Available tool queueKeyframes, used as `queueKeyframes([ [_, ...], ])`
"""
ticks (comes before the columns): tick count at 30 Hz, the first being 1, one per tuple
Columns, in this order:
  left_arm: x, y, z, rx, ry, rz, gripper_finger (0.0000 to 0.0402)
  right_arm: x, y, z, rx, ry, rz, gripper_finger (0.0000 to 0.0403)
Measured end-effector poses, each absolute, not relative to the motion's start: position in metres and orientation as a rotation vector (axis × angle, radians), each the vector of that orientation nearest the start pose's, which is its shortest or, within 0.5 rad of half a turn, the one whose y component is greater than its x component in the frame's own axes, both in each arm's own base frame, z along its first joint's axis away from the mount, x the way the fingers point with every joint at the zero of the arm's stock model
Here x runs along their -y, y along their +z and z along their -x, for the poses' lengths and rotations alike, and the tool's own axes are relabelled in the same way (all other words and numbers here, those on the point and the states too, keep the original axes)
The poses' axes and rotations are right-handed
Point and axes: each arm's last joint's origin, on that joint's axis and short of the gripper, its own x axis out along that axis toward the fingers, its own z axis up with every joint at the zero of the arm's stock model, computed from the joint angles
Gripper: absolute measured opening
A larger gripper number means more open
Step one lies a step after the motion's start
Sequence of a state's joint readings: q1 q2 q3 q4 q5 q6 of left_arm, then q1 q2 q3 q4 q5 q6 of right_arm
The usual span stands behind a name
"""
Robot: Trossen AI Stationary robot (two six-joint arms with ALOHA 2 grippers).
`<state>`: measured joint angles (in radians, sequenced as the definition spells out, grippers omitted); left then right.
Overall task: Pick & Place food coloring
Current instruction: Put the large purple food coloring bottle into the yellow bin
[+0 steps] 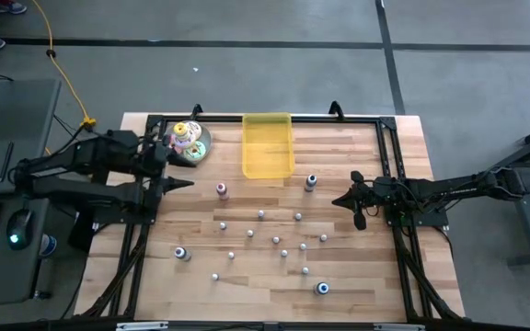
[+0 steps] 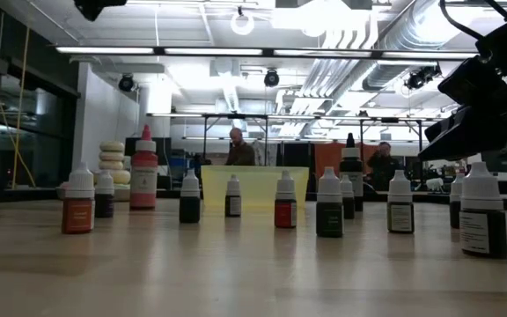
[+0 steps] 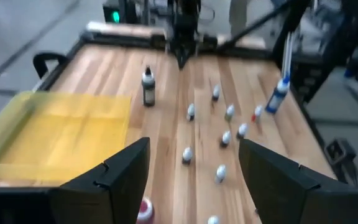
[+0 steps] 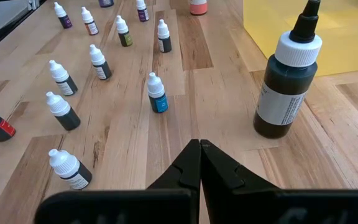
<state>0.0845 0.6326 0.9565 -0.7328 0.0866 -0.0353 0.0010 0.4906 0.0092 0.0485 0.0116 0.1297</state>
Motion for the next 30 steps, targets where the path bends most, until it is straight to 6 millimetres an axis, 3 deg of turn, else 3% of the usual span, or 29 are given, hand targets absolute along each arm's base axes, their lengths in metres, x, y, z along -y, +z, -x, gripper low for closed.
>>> queueKeyframes([
  [7,-0.008,0.375,-0.127,-0.715,-0.038,0.019,0.0243,0.000,0.127,-0.120,-0.432,-0.039,-0.125,0.0000],
  [15,-0.006,0.394,-0.129,-1.011,-0.111,0.063,0.0243,0.000,0.127,-0.120,-0.431,-0.039,-0.125,0.0000],
  [23,0.016,0.375,-0.133,-1.178,-0.276,0.194,0.0243,0.000,0.127,-0.120,-0.432,-0.039,-0.125,0.0000],
  [30,0.029,0.357,-0.125,-1.271,-0.154,0.257,0.0243,0.000,0.127,-0.120,-0.432,-0.039,-0.125,0.0000],
])
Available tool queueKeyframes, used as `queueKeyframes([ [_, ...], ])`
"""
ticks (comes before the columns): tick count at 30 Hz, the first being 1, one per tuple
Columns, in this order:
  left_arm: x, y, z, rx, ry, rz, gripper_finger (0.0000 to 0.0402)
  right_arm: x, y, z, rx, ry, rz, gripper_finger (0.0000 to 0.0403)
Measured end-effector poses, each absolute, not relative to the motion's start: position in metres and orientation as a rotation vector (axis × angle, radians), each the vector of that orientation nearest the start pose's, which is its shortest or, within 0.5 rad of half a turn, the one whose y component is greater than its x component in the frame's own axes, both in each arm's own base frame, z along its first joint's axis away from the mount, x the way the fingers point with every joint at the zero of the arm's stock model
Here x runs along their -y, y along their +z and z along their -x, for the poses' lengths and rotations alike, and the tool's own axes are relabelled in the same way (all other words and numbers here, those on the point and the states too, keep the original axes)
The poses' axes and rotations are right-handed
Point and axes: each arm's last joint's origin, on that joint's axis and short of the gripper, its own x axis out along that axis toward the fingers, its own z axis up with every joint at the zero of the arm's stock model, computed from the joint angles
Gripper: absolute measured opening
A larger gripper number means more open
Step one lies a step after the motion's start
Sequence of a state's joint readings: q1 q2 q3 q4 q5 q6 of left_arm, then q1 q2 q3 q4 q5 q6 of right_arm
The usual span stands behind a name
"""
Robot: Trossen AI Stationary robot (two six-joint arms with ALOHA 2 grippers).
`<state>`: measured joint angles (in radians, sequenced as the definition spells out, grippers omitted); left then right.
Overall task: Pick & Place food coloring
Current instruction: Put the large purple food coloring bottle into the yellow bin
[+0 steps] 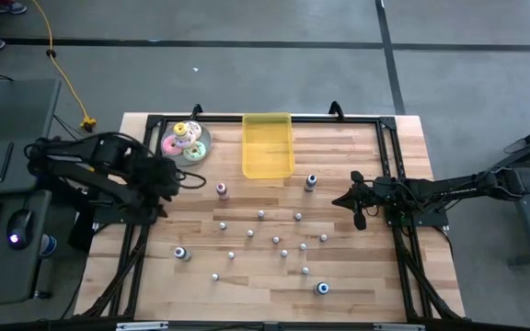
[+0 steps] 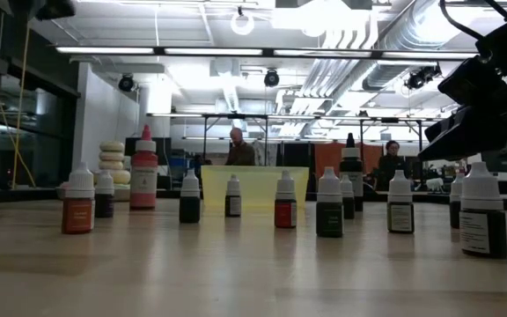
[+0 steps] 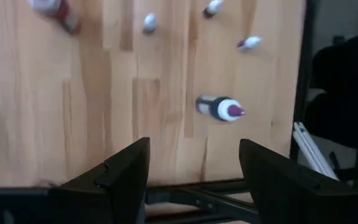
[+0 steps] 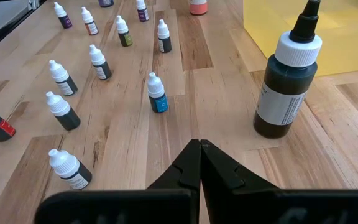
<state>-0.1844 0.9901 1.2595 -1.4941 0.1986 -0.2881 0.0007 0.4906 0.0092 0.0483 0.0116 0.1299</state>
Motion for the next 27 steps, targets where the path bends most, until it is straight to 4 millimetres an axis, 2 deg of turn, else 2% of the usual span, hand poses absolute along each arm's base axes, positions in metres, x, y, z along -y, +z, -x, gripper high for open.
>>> queueKeyframes([
  [5,0.041,0.345,-0.126,-1.329,-0.090,0.421,0.0243,0.000,0.127,-0.120,-0.431,-0.039,-0.125,0.0000],
  [13,0.048,0.324,-0.148,-1.409,0.027,0.573,0.0243,0.000,0.127,-0.120,-0.432,-0.039,-0.125,0.0000],
  [19,0.060,0.320,-0.156,-1.427,0.109,0.693,0.0243,0.000,0.127,-0.120,-0.431,-0.039,-0.125,0.0000],
  [24,0.069,0.317,-0.151,-1.420,0.301,0.748,0.0243,0.000,0.127,-0.120,-0.432,-0.039,-0.125,0.0000],
  [27,0.079,0.317,-0.146,-1.421,0.335,0.748,0.0243,0.000,0.127,-0.120,-0.432,-0.039,-0.125,0.0000],
])
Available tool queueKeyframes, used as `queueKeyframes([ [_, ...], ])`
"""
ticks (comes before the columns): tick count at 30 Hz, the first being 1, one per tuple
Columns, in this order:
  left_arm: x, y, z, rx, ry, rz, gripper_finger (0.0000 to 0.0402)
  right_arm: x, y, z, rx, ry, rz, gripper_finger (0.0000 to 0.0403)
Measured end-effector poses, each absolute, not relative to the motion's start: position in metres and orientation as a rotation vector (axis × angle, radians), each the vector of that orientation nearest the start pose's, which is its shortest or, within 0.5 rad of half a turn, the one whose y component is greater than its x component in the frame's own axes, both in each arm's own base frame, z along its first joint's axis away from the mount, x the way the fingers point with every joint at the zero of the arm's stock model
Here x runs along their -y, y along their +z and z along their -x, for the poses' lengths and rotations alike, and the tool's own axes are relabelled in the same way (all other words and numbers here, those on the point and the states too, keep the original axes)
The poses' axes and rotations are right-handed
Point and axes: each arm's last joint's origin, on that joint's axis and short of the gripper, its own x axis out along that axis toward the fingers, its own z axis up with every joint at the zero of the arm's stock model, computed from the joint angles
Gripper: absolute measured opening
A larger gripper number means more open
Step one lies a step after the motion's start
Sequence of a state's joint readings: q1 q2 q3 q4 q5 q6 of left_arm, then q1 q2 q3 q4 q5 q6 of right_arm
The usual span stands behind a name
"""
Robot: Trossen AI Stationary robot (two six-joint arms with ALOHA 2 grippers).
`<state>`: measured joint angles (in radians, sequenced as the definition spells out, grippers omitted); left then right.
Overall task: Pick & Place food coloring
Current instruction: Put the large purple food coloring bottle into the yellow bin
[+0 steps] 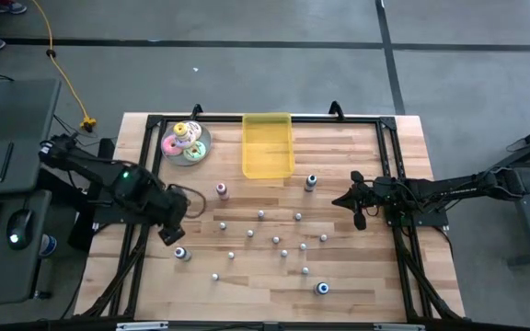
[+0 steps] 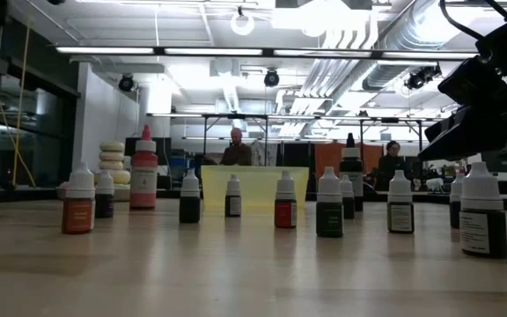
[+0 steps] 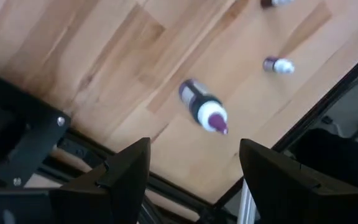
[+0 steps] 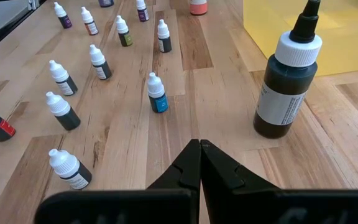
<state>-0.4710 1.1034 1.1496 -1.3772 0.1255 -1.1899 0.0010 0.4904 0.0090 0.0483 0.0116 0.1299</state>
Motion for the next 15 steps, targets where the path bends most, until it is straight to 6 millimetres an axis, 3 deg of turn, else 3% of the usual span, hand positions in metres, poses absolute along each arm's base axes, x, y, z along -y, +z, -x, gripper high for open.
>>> queueKeyframes([
  [15,0.147,0.309,-0.098,-1.282,0.345,0.532,0.0243,0.000,0.127,-0.120,-0.431,-0.039,-0.125,0.0000],
])
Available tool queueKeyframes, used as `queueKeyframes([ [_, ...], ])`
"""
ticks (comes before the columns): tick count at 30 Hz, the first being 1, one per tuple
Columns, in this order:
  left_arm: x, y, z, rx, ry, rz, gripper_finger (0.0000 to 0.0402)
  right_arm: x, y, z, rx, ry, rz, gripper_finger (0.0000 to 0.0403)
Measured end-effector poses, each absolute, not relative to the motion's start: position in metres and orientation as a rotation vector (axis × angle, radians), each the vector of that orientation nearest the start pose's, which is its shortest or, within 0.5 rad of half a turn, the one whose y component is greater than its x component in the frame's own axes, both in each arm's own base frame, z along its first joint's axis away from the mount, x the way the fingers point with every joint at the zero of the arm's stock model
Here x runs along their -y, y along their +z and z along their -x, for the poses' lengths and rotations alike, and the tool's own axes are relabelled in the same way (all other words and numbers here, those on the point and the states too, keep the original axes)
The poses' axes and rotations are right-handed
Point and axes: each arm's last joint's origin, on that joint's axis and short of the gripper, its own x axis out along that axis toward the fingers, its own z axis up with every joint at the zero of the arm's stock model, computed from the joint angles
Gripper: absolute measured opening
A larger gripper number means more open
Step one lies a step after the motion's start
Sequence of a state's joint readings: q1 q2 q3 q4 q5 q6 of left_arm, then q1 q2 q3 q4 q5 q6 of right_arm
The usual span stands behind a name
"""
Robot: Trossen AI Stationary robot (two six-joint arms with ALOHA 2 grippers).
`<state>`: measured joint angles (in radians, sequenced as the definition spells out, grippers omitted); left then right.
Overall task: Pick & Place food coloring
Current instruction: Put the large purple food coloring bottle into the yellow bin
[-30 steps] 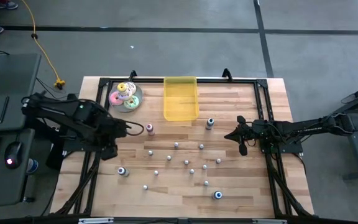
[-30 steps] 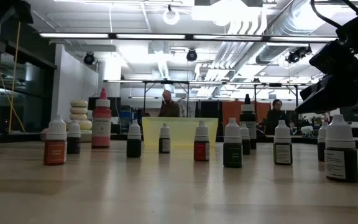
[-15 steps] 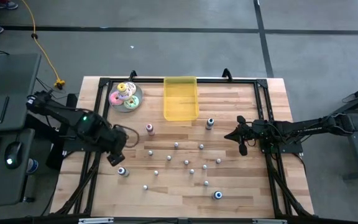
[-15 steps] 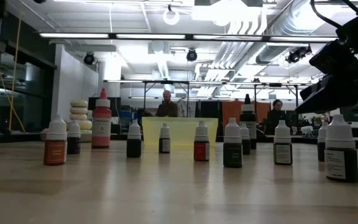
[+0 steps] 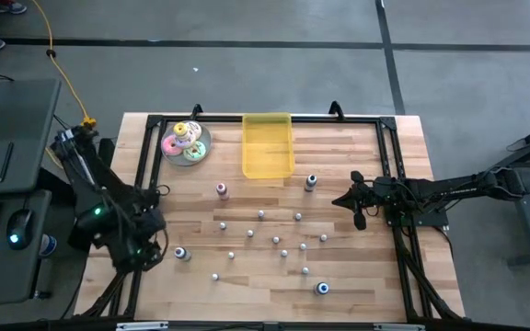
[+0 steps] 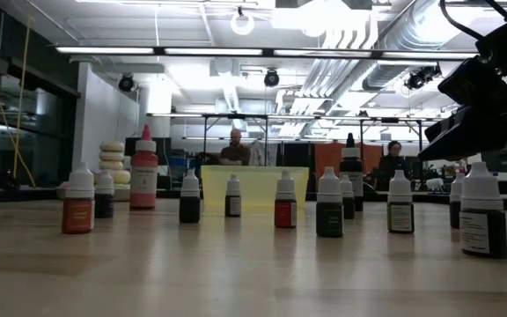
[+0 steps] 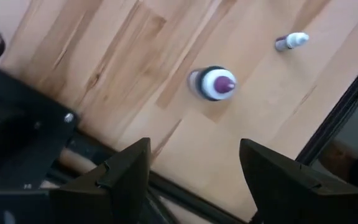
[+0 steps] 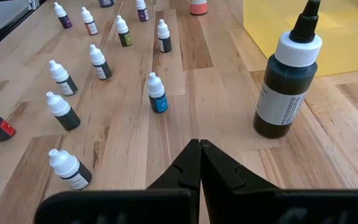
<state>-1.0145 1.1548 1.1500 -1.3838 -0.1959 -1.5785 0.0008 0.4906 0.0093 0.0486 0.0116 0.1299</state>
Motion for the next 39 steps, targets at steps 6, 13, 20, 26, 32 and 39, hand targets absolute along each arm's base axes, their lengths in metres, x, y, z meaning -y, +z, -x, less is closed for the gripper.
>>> queueKeyframes([
  [6,0.176,0.297,-0.090,-1.245,0.242,0.377,0.0243,0.000,0.127,-0.120,-0.432,-0.039,-0.125,0.0000],
  [13,0.196,0.286,-0.082,-1.140,0.156,0.173,0.0243,0.000,0.127,-0.120,-0.431,-0.039,-0.125,0.0000],
  [20,0.198,0.278,-0.083,-1.095,-0.008,0.035,0.0243,0.000,0.127,-0.120,-0.431,-0.039,-0.125,0.0000],
  [26,0.176,0.269,-0.091,-1.152,-0.033,0.026,0.0243,0.000,0.127,-0.120,-0.432,-0.039,-0.125,0.0000],
  [32,0.156,0.250,-0.098,-1.166,-0.084,0.039,0.0243,0.000,0.127,-0.120,-0.431,-0.039,-0.125,0.0000],
  [39,0.155,0.218,-0.107,-1.145,-0.201,0.063,0.0243,0.000,0.127,-0.120,-0.431,-0.039,-0.125,0.0000],
])
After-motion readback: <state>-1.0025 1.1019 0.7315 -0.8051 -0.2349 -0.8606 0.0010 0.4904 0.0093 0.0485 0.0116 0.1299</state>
